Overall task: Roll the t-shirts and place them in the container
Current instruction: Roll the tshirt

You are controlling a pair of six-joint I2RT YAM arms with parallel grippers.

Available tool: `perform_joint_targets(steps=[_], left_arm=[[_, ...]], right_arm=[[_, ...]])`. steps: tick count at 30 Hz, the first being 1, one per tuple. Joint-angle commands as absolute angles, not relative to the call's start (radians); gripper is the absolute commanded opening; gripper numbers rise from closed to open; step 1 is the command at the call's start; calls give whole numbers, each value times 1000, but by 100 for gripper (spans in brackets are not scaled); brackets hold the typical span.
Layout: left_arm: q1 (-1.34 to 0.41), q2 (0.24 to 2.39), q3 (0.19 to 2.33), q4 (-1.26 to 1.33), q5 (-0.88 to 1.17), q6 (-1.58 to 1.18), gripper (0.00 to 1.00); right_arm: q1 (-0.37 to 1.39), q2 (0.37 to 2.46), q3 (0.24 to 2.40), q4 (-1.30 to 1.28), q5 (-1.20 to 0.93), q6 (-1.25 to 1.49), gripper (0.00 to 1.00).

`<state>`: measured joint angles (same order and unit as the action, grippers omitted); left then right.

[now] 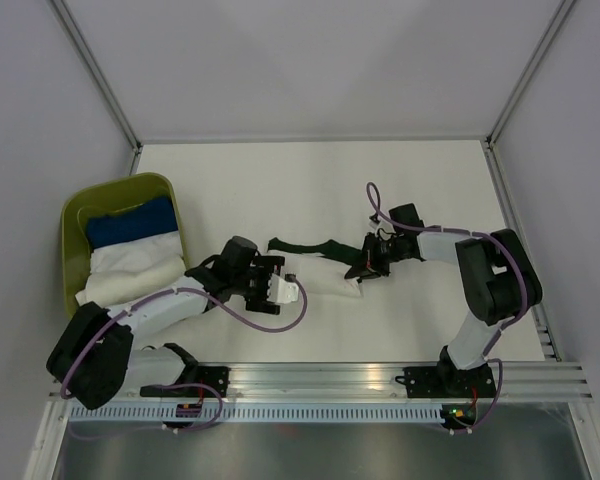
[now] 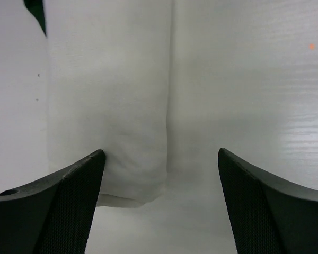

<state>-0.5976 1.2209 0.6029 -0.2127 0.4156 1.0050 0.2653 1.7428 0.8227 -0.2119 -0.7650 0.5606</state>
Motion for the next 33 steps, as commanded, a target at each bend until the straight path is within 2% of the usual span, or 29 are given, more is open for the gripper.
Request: perform_joint_targets(steps=[1, 4, 7, 8, 13, 15, 16, 18, 21, 22, 23, 24, 28, 30, 33], left_arm=[[-611, 1274, 555, -20, 336, 1304, 91], [-612, 1350, 574, -6, 285, 1337, 92], [-612, 1405, 581, -6, 267, 1368, 86], [-612, 1416, 581, -6, 267, 1377, 79], [-611, 1496, 610, -9, 236, 1365, 57], [-611, 1531, 632, -11, 229, 1359, 40], [-611, 1542, 640, -15, 235, 1358, 21], [-611, 1561, 687, -70, 245, 1335, 3], [-591, 1578, 811, -276, 333, 1257, 2], [-566, 1585, 849, -329, 403, 1232, 2], [-554, 1594, 923, -394, 437, 1194, 2], [-542, 1614, 957, -490, 465, 1178, 2], [-485, 1677, 1125, -720, 593, 1161, 2], [-473, 1712, 1167, -793, 632, 1166, 2], [-460, 1753, 1236, -908, 647, 1189, 2]], right_arm=[[259, 1776, 857, -247, -704, 494, 3], [261, 1804, 873, -276, -724, 451, 4], [258, 1825, 888, -285, -739, 416, 4], [258, 1832, 891, -288, -745, 408, 6], [255, 1855, 939, -340, -772, 322, 10], [252, 1858, 959, -360, -776, 295, 13], [252, 1862, 965, -380, -778, 270, 14], [247, 1859, 985, -402, -773, 249, 17], [244, 1769, 1002, -423, -700, 207, 24], [244, 1734, 1006, -416, -658, 189, 34], [244, 1697, 1003, -408, -617, 172, 38], [244, 1613, 999, -388, -521, 149, 46], [274, 1389, 895, -283, -333, -24, 61], [293, 1274, 838, -201, -301, -87, 65], [452, 1158, 732, -152, -255, -263, 67]])
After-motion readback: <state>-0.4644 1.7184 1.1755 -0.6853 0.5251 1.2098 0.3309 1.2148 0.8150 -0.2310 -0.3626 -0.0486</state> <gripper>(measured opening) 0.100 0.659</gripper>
